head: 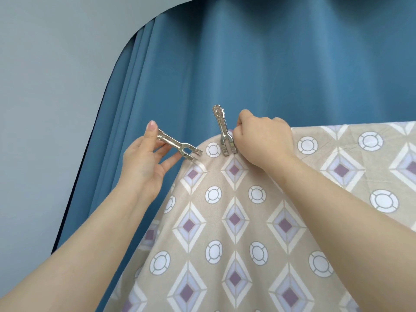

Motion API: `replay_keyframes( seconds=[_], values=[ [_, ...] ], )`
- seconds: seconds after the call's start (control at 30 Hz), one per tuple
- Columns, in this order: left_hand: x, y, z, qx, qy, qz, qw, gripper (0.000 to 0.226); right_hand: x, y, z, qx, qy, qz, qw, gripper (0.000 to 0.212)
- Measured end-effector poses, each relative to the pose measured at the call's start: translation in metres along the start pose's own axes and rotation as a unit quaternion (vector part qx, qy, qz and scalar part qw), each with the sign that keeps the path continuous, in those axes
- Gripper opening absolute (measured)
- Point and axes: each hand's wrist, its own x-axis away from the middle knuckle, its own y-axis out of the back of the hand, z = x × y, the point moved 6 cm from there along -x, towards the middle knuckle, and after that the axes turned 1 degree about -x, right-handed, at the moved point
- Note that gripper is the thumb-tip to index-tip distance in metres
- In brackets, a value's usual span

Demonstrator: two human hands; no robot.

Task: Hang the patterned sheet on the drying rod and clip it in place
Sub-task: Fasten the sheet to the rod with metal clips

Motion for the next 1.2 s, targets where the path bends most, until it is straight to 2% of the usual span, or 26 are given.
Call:
replay_keyframes(
  seconds=[0.23, 0.77, 0.97, 1.07, 1.13, 1.2],
  values=[
    [0.002, 0.009, -0.005, -0.006, -0.021, -0.021, 1.0, 0.028, 0.0, -0.002, -0.002, 0.005, 0.007, -0.005, 1.0, 0.022],
    [0.014, 0.029, -0.007, -0.008, -0.023, -0.056, 0.998, 0.026, 0.017, 0.003, 0.003, -0.058, 0.007, 0.004, 0.998, 0.024],
    [0.023, 0.033, 0.005, 0.001, 0.003, -0.141, 0.99, 0.034, 0.019, 0.005, 0.006, -0.054, 0.012, -0.014, 0.998, 0.024],
    [0.028, 0.023, 0.015, -0.032, 0.006, -0.109, 0.993, 0.03, 0.017, 0.002, 0.005, -0.055, 0.01, -0.003, 0.998, 0.024],
    [0.032, 0.018, 0.016, -0.081, -0.031, -0.083, 0.993, 0.03, 0.017, -0.001, 0.004, -0.061, -0.001, 0.011, 0.998, 0.025],
    [0.036, 0.011, 0.01, -0.131, -0.088, -0.059, 0.986, 0.032, 0.019, 0.005, 0.005, -0.096, -0.01, -0.04, 0.994, 0.028]
  ],
)
